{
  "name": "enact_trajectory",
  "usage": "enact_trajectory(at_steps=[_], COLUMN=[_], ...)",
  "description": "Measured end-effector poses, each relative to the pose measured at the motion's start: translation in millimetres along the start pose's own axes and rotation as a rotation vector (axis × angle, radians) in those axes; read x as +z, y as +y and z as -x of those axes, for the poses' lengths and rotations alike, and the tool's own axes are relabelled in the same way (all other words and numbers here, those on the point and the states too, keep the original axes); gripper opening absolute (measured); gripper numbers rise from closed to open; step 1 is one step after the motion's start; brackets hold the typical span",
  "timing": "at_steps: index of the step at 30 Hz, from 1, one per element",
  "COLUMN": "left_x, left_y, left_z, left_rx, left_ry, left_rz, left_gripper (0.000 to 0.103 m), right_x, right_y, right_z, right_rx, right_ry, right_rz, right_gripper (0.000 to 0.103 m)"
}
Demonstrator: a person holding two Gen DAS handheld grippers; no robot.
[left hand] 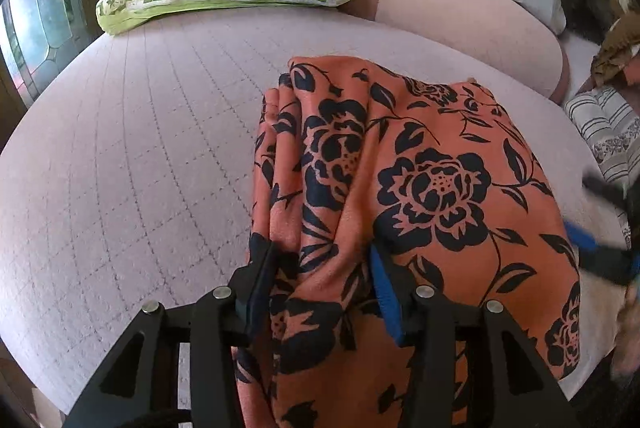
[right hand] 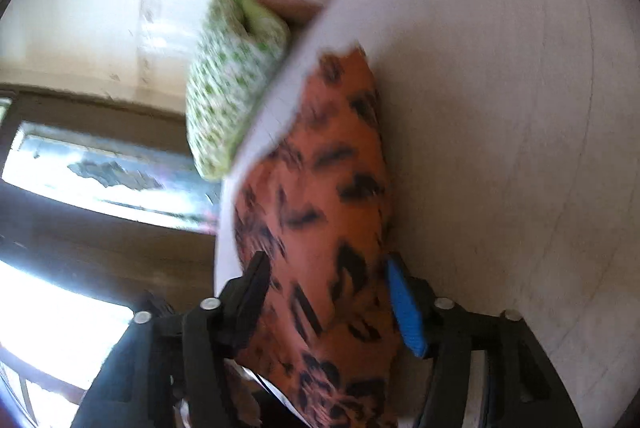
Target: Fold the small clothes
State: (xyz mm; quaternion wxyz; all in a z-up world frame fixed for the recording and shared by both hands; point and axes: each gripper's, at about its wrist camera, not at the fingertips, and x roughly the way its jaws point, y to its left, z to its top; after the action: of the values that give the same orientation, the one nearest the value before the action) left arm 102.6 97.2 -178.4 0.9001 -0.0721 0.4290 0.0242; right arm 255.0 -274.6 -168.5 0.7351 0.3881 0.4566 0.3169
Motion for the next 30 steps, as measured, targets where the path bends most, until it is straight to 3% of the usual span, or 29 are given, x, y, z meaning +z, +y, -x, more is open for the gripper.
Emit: enact_trajectory(at_steps=[4,5,6,9,13,16,17,18,20,22,23,24,25,30], left_x=[0,-2,2,1,0,-1,-2,-2,-1,0,0,0,0,0], left_y=[4,7,1,1,3,4,3,3,2,3,3,3,4,3], left_z=[0,2,0,0,-1,0,1,1,0,0,0,0,0,0], left_rx=[-0.02,-0.026,-0.026,-0.024,-0.022,-0.032,-0.031,-0.031,-0.035,-0.041,-0.043,-0.044,-0.048,-0.042], left_ry=[0.0,-0.002,-0.003,-0.008,-0.015,-0.017,-0.017,-0.017,-0.016,-0.015,-0.015,-0.016,-0.017,-0.021], left_rz=[0.003,0.004,0.001,0.0,-0.001,0.008,0.008,0.007,0.012,0.014,0.015,0.015,0.017,0.013], left_gripper=[0.05,0.05,0.05,0.05,0.05,0.05,0.05,0.05,0.05,0.05,0.05,0.05,0.05,0.05], right_x=[28,32,34,32,29,32,33,36,48,59,63,64,64,57], right_y=[1,-4,-7,-3,10,5,4,4,5,1,-1,-4,-7,10], right_z=[-26,-34,-43,-46,-45,-37,-30,-24,-28,-40,-50,-58,-69,-72], right_rx=[-0.003,-0.023,-0.044,-0.13,-0.192,-0.143,-0.128,-0.116,-0.087,-0.059,-0.076,-0.087,-0.088,-0.206], right_ry=[0.022,0.035,0.067,0.074,0.075,0.071,0.04,0.004,-0.042,-0.027,-0.002,0.027,0.073,0.041], right_rz=[-0.029,-0.041,-0.04,0.012,0.099,0.064,0.056,0.046,0.019,-0.013,-0.015,-0.021,-0.019,0.093], right_gripper=[0.067,0.062,0.038,0.031,0.031,0.051,0.073,0.084,0.084,0.084,0.076,0.038,0.03,0.029])
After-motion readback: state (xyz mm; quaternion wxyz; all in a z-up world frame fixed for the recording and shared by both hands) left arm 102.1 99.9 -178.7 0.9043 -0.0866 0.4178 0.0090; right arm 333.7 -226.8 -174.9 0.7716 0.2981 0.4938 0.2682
